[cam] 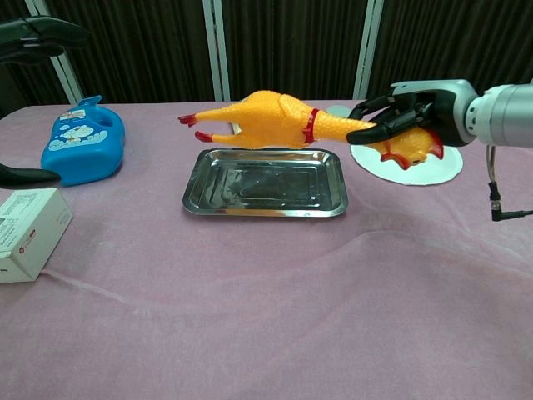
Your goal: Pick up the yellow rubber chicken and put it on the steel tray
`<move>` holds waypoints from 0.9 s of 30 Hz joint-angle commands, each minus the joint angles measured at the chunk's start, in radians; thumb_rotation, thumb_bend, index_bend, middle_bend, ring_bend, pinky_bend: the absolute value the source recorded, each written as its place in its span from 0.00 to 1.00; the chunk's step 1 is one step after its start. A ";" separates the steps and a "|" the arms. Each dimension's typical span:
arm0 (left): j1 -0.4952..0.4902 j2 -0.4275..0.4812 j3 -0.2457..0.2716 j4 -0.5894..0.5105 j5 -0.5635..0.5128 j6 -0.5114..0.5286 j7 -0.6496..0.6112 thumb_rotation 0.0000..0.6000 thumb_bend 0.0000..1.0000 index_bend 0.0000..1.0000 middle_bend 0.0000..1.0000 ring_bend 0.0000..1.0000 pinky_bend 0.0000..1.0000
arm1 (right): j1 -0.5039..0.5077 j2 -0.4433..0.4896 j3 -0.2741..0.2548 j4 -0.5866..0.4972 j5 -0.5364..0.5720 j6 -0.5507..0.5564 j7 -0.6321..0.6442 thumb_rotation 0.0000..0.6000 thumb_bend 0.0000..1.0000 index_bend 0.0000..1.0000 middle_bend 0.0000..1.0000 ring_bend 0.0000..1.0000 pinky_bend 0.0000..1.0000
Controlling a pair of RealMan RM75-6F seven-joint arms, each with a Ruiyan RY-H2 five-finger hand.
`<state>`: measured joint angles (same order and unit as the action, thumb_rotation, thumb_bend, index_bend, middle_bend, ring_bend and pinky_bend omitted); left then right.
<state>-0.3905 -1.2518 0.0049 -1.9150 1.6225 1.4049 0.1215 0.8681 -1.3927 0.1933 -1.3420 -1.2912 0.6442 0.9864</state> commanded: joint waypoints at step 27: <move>0.061 0.062 -0.019 0.020 -0.038 0.019 -0.078 1.00 0.01 0.00 0.01 0.00 0.02 | 0.114 -0.222 0.045 0.297 0.075 -0.206 -0.201 1.00 0.08 0.12 0.25 0.11 0.21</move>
<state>-0.3287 -1.1890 -0.0133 -1.8946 1.5849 1.4246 0.0422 0.9836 -1.6170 0.2377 -1.0425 -1.2146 0.4371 0.7875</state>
